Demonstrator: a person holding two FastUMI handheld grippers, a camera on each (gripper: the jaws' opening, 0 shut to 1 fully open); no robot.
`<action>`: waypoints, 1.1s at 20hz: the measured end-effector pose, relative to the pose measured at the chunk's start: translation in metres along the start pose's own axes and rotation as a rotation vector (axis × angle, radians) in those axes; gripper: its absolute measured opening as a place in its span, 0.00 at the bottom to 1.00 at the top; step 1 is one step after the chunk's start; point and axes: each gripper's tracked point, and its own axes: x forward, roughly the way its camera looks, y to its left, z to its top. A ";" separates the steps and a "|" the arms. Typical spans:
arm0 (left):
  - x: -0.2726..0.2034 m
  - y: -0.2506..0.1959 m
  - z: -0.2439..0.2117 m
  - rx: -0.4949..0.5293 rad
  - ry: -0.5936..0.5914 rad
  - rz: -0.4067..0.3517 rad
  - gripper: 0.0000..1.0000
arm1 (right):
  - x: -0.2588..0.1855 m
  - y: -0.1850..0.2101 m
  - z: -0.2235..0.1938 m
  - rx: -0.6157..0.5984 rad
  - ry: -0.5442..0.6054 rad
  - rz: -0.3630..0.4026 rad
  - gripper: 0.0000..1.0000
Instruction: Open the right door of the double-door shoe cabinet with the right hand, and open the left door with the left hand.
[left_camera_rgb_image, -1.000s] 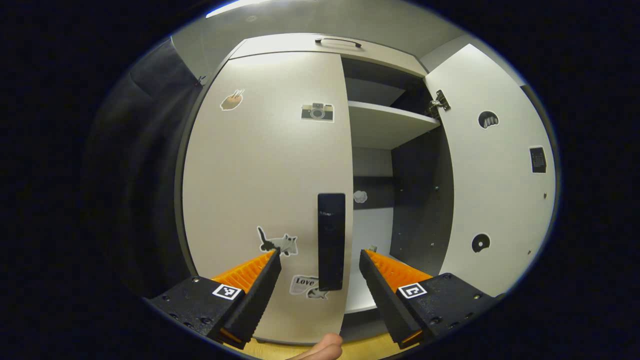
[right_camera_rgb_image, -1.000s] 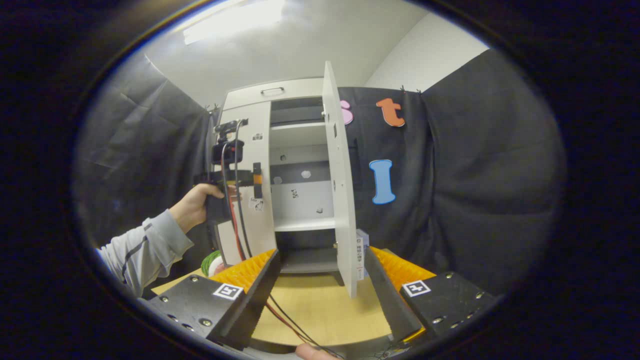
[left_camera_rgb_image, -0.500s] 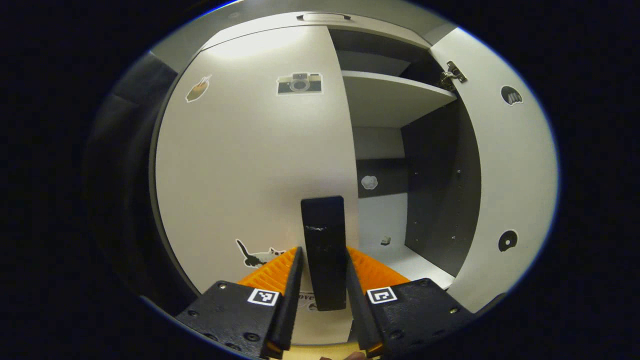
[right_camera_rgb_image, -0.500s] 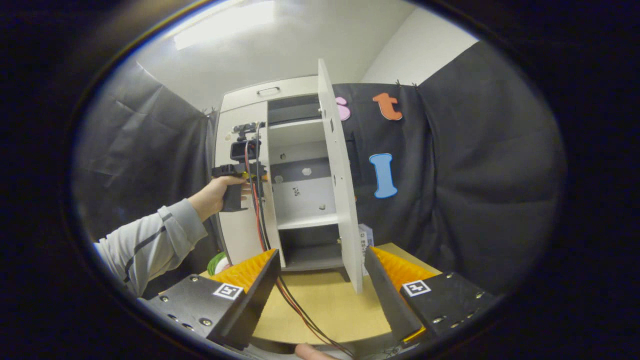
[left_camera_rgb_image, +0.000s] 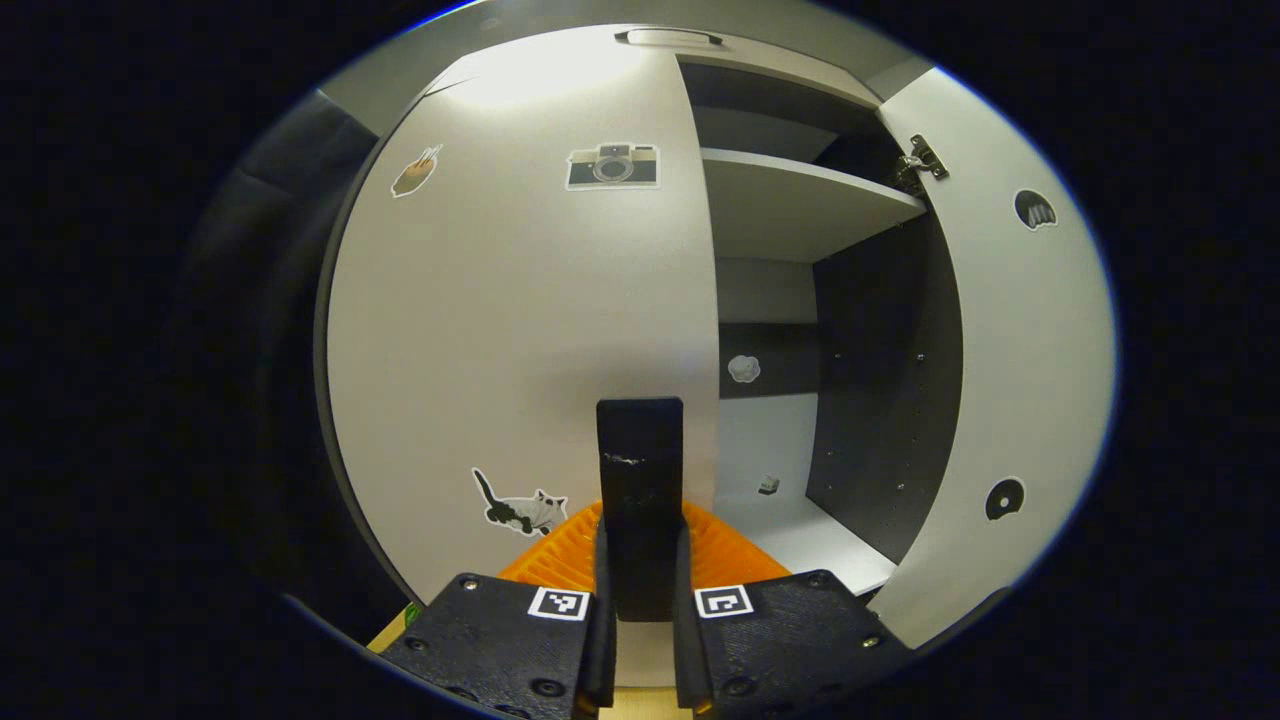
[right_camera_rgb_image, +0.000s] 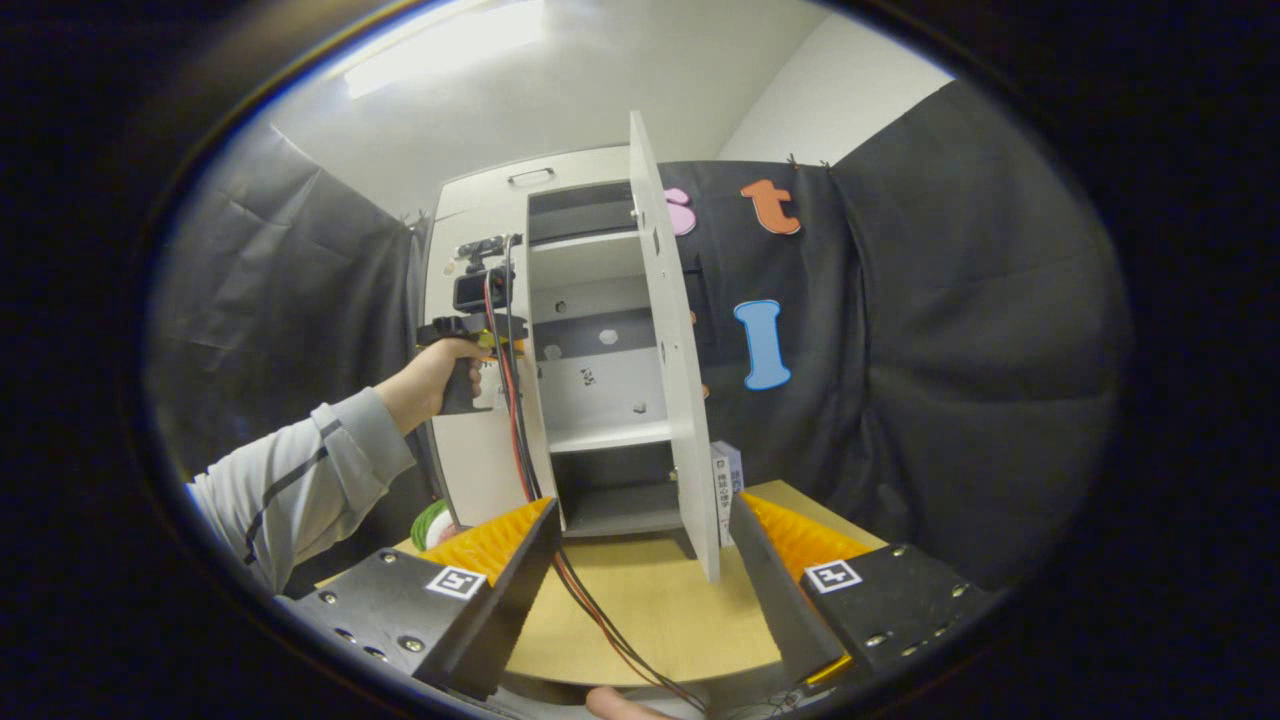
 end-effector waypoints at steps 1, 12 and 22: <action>-0.003 0.001 0.000 0.002 0.000 -0.002 0.24 | -0.001 -0.002 -0.001 0.004 0.003 -0.001 1.00; -0.084 0.025 -0.006 0.012 -0.005 -0.168 0.24 | -0.001 -0.004 -0.003 0.008 0.011 -0.024 1.00; -0.142 0.068 -0.009 0.034 -0.002 -0.224 0.25 | 0.006 0.011 -0.010 0.008 0.030 0.007 1.00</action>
